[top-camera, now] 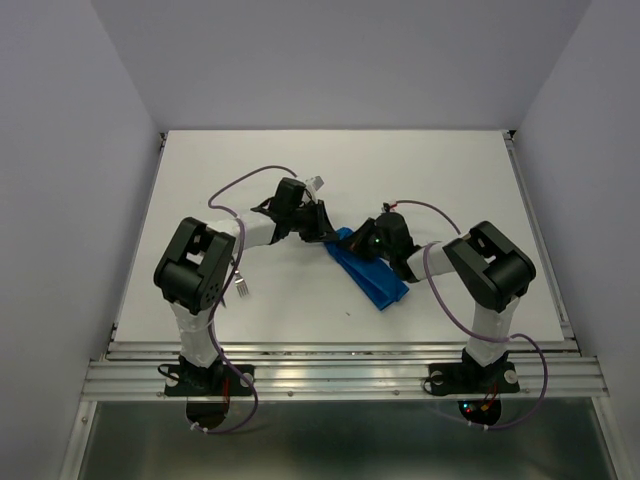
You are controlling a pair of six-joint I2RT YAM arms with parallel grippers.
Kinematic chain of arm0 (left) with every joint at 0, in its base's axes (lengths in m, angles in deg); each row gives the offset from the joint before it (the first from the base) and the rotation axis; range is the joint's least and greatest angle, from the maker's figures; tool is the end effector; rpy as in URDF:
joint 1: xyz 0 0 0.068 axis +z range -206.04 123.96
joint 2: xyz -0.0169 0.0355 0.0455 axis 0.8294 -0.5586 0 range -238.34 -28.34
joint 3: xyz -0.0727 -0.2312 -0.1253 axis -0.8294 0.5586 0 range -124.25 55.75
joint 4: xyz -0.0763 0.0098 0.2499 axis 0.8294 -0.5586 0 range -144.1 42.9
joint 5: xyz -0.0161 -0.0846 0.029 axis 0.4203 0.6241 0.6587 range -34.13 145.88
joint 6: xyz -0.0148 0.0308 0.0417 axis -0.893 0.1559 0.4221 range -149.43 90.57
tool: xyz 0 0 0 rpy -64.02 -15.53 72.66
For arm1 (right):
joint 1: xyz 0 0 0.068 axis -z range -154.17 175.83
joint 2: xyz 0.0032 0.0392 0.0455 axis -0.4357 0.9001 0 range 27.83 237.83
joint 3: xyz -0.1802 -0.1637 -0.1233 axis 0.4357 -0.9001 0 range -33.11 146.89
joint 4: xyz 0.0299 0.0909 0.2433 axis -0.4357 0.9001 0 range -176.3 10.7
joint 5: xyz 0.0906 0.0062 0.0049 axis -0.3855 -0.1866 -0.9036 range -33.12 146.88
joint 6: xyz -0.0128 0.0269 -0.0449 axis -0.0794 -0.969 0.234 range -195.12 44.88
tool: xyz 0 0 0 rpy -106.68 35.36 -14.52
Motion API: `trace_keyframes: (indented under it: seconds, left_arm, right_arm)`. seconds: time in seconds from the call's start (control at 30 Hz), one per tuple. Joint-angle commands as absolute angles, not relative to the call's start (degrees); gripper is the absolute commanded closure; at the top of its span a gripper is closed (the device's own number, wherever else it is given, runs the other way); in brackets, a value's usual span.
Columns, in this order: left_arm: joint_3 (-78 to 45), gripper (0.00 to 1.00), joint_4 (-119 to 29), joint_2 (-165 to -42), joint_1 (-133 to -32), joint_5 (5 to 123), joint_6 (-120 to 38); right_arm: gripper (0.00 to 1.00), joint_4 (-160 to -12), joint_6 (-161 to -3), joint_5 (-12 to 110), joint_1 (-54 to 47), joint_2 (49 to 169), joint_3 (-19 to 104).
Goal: Fold the napkin into a case and place the utensils inside
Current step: Grasp the top corner of the smaller rectangle folded napkin from the folded napkin.
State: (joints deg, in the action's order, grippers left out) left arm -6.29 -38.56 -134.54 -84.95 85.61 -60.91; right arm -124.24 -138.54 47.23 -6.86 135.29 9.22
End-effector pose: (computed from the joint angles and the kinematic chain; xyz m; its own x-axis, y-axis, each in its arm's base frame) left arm 0.3385 -0.2073 0.1783 -0.8383 -0.0551 -0.5424 0.3927 0.6290 -0.6709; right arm 0.2945 0.1960 0.1186 -0.7606 0.5595 -0.3295 0.0494 0.5559 0.8298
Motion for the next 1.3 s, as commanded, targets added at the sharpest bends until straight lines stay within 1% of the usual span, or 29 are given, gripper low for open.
trace_keyframes:
  seconds: [0.0, 0.07, 0.2, 0.27, 0.73, 1.27]
  left_arm:
    - [-8.49, 0.79, -40.24, -131.09, -85.22, 83.75, -59.22]
    - [-8.93, 0.78, -42.34, -130.65, -85.31, 82.16, -58.78]
    - [-9.90, 0.70, -45.34, -130.03, -85.40, 78.47, -57.90]
    - [-10.25, 0.69, -46.74, -129.95, -85.48, 77.76, -57.38]
    - [-13.06, 0.67, -47.10, -132.85, -88.29, 77.15, -57.20]
    - [-15.26, 0.68, -52.72, -134.51, -90.14, 69.50, -55.27]
  right_arm:
    - [0.97, -125.77, -138.14, 47.30, -7.39, 135.67, 11.10]
    - [0.97, -125.77, -138.23, 47.22, -7.39, 135.85, 11.19]
    - [0.97, -125.77, -138.14, 47.04, -7.39, 136.02, 11.28]
    - [0.97, -125.77, -138.31, 47.13, -7.39, 136.11, 11.28]
    - [0.97, -125.77, -138.31, 47.04, -7.39, 136.29, 11.54]
    - [0.97, -126.29, -138.58, 46.78, -7.39, 136.82, 11.63]
